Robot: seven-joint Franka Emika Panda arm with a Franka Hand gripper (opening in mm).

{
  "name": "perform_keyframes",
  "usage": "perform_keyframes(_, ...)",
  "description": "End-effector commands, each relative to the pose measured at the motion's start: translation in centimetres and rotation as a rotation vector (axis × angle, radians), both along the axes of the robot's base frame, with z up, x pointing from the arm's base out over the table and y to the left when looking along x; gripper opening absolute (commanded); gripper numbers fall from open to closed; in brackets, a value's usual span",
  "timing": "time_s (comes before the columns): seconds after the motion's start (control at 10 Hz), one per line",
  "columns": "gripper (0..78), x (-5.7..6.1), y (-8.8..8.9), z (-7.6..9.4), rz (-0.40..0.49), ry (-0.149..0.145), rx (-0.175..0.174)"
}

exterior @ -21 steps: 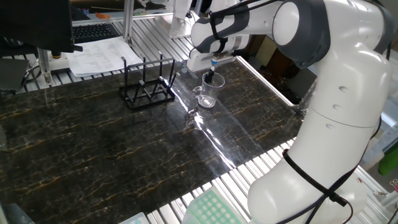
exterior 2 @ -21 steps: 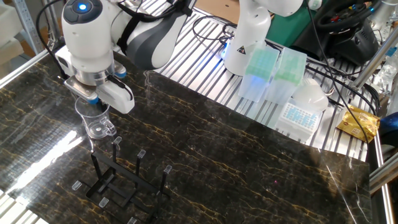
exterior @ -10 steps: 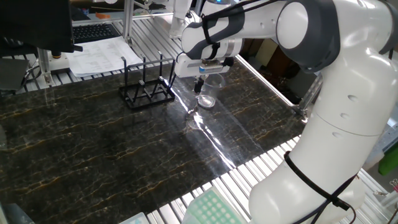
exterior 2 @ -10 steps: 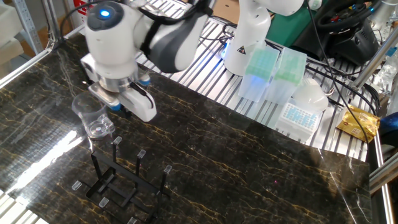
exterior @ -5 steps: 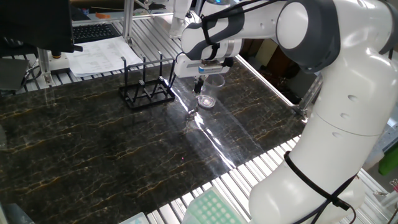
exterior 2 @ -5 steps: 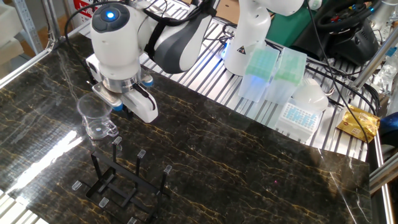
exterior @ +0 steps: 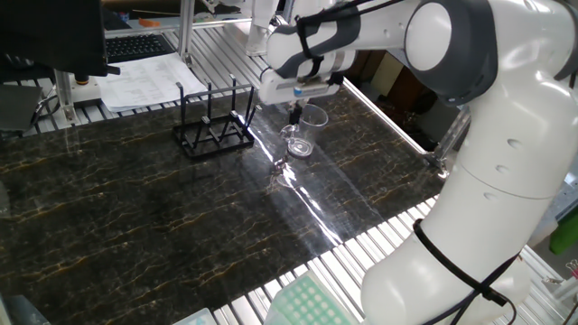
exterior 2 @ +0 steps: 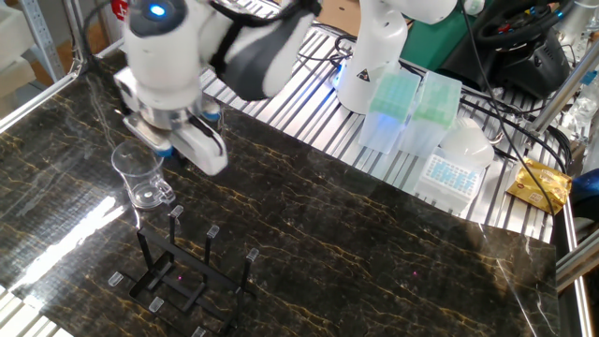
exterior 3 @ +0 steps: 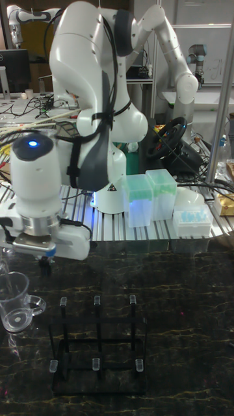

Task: Put the cup on the cup rack

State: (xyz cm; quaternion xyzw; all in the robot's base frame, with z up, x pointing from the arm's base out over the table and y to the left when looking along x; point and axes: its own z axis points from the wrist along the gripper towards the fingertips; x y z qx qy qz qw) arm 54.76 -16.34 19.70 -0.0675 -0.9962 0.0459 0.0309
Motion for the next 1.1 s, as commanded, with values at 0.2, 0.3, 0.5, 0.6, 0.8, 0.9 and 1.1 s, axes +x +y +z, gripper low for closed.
perform_keyframes(0.2,0.0,1.5,-4.9,0.3,0.07,0.011,0.025)
perform_keyframes(0.3,0.0,1.6,-5.6,0.3,0.072,0.013,0.018)
perform_keyframes(0.5,0.0,1.5,-6.1,0.2,0.066,0.012,0.017)
perform_keyframes(0.6,0.0,1.5,-6.1,0.0,0.062,0.012,0.011)
perform_keyframes(0.8,0.0,1.4,-6.2,-0.9,0.061,0.009,0.014)
perform_keyframes(0.9,0.0,1.4,-6.2,-1.5,0.062,0.003,0.015)
perform_keyframes(1.1,0.0,1.2,-6.2,-2.5,0.063,0.0,0.018)
